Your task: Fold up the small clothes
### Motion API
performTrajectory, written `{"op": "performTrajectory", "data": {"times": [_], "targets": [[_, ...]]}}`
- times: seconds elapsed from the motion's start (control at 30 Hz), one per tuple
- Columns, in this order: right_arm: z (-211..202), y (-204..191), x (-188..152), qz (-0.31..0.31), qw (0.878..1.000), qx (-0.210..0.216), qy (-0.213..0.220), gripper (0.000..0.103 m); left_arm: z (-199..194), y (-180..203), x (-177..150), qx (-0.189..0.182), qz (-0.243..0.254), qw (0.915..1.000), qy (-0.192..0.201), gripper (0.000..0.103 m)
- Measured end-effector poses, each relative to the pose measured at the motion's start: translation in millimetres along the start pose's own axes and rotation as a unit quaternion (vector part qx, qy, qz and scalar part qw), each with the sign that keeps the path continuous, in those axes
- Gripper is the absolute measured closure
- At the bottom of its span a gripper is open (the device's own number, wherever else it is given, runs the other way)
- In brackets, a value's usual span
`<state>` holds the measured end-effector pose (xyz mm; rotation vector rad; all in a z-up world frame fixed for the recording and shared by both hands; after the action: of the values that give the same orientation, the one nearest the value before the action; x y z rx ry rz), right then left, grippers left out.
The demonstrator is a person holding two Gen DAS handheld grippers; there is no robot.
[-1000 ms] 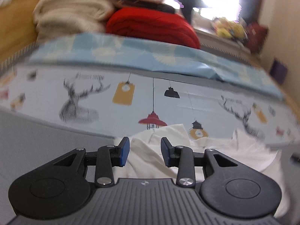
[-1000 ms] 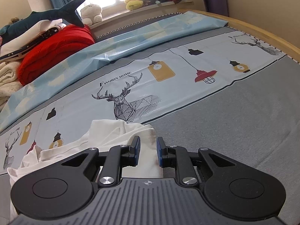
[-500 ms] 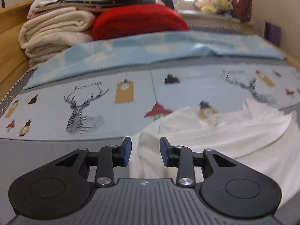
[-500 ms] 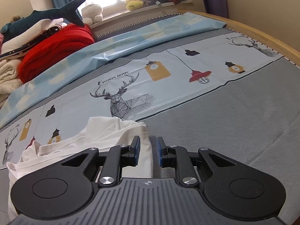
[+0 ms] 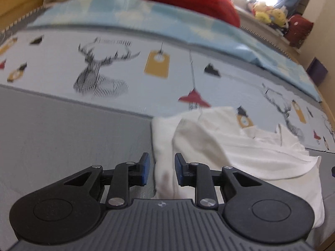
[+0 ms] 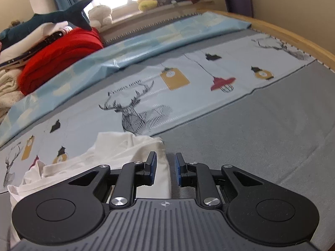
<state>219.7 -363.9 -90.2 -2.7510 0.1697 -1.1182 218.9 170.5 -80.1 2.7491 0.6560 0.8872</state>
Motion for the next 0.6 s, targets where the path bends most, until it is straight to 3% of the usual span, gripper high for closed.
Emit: {"op": "performTrajectory", "data": {"times": [0.23, 0.37, 0.6], "targets": [[36, -11, -6, -0.028, 0.997, 0.021, -0.071, 0.077, 25, 9, 4, -0.005, 0.008, 0.9998, -0.015, 0.068], [53, -17, -6, -0.035, 0.996, 0.020, -0.081, 0.076, 38, 26, 5, -0.012, 0.024, 0.9996, -0.005, 0.060], [75, -17, -3, -0.033, 0.996, 0.004, -0.086, 0.076, 66, 37, 11, 0.009, 0.021, 0.9997, -0.008, 0.060]]}}
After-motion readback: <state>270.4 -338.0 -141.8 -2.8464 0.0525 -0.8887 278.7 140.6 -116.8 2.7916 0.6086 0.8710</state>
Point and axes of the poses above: each gripper's, at about its wrist camera, not at the fingertips, and z roughly the way its jaws point, y to its right, x to its top, the point moved 1 cm from there along z, roughly the way its jaws point, and after that the axes turned 11 degrees about -z, right-handed, at the moved point
